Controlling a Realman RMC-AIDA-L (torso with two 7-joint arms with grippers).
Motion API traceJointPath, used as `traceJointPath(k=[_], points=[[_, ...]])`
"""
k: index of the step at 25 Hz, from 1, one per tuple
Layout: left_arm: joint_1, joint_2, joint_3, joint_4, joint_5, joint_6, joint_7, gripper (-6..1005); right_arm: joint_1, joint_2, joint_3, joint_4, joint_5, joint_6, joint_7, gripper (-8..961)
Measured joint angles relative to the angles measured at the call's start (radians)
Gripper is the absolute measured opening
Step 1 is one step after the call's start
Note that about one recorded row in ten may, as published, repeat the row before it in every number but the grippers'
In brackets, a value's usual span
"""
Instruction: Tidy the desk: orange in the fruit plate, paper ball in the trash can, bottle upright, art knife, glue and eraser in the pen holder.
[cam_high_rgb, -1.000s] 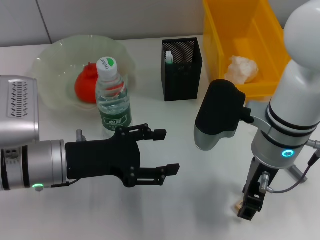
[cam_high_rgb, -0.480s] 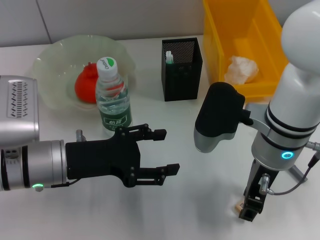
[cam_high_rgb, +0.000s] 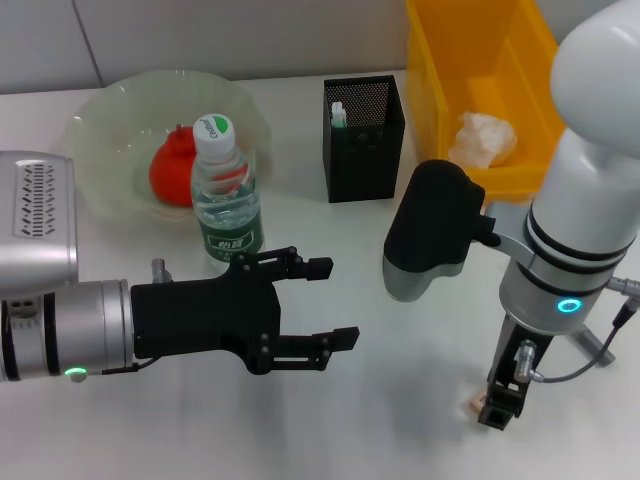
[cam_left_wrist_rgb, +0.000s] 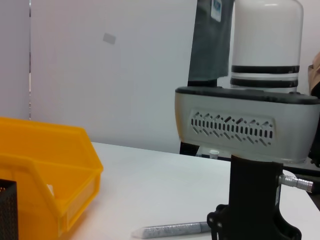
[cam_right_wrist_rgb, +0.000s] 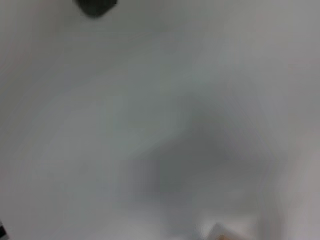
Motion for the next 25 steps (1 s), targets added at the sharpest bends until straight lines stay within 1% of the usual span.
traceJointPath(k=[2, 6, 12, 20, 25], points=[[0.0, 0.0, 0.0, 0.0, 0.0, 0.0, 0.0, 808, 0.002, -0.001, 0.005, -0.009, -0.005, 0.004, 0.006, 452], [0.0, 0.0, 0.0, -0.001, 0.0, 0.0, 0.0, 808, -0.002, -0.003, 0.045, -0.064, -0.039, 0.008, 0.007, 452], [0.0, 0.0, 0.0, -0.001, 0.0, 0.0, 0.001, 808, -0.006, -0.006, 0.168, -0.124, -0.06, 0.046, -0.014, 451], [-0.001, 0.0, 0.0, 0.0, 0.0, 0.0, 0.001, 808, -0.006, -0.007, 0.289, -0.17, -0.083, 0.166, -0.053, 442], [-0.002, 0.0, 0.0, 0.0, 0.0, 0.0, 0.001, 808, -0.007, -0.008, 0.311, -0.195, -0.122, 0.264, -0.057, 441]])
